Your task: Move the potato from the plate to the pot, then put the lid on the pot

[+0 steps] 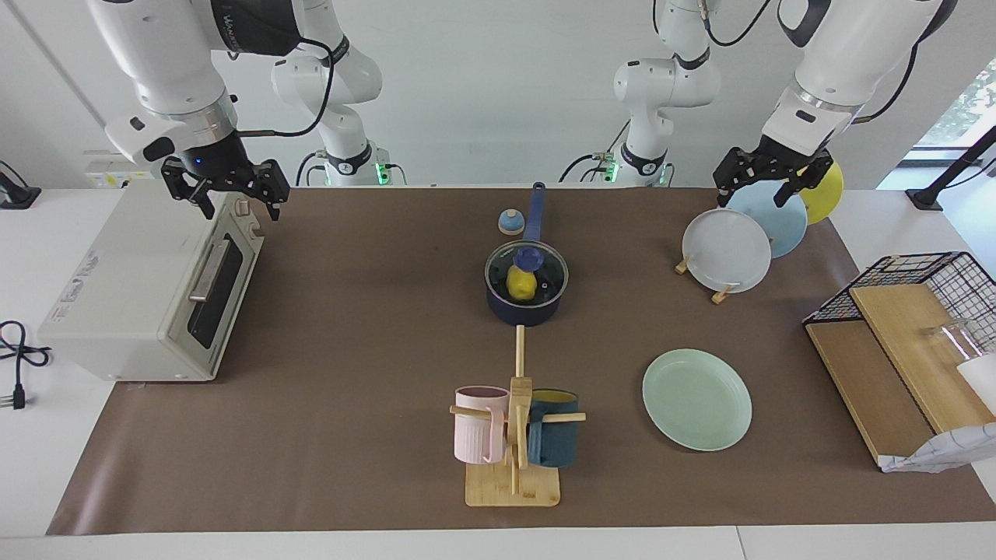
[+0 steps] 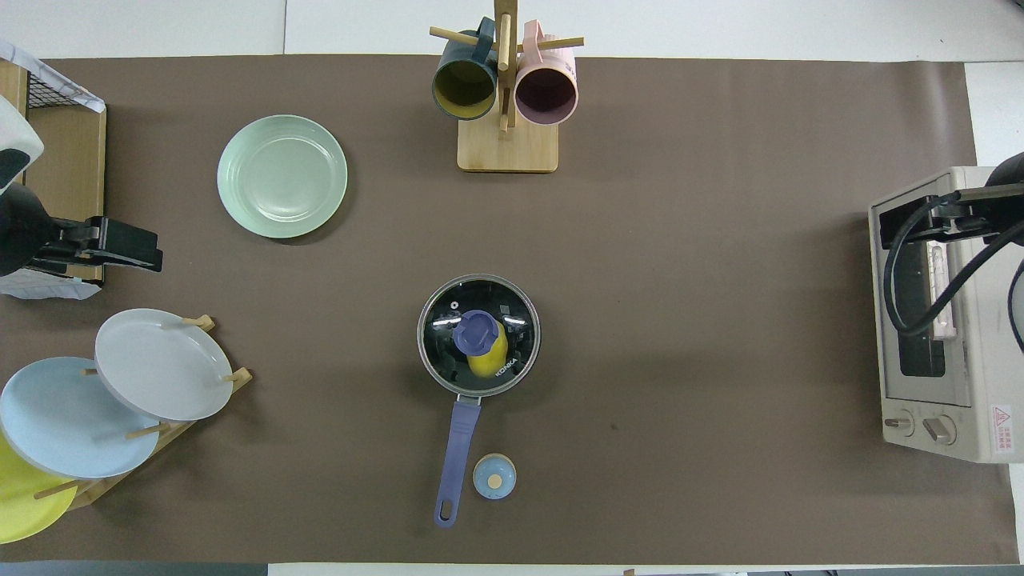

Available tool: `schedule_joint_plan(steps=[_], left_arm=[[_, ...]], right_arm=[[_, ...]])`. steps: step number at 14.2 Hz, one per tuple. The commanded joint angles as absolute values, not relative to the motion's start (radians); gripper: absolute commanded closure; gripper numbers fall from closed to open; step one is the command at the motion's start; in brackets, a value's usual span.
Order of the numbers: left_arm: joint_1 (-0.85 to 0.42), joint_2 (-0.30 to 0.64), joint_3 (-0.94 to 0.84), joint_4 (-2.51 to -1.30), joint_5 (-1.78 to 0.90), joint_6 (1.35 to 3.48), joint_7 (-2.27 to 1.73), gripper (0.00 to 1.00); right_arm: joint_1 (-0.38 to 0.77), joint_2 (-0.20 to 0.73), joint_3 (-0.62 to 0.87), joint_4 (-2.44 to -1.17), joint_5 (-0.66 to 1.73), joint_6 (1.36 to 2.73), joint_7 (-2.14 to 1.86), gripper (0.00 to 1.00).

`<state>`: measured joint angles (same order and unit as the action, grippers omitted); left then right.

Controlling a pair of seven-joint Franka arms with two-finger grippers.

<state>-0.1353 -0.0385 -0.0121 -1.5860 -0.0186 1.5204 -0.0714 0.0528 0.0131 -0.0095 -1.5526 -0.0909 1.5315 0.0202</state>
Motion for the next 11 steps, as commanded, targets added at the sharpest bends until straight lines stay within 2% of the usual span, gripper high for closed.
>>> schedule_joint_plan(steps=[1,3,8,11], left_arm=[[-0.13,-0.06,-0.012,-1.612,-0.015,1.531,-0.071,0.0],[-0.13,-0.06,-0.014,-1.612,-0.015,1.529,-0.071,0.0],[-0.13,-0.06,-0.014,-1.611,-0.015,1.529,-0.071,0.0],[-0.13,-0.06,-0.014,-1.612,-0.015,1.531,-0.071,0.0]], right_arm=[[0.048,0.009,-0.012,-1.563,-0.069,1.531,-0.009,0.0],[0.052,0.035,-0.018,-1.552,-0.068,1.52,-0.008,0.0],[0.048,0.038,-0.083,-1.551,-0.022,1.514,-0.011,0.0],[0.048,0.037,-0.072,-1.552,-0.021,1.526,-0.006,0.0]])
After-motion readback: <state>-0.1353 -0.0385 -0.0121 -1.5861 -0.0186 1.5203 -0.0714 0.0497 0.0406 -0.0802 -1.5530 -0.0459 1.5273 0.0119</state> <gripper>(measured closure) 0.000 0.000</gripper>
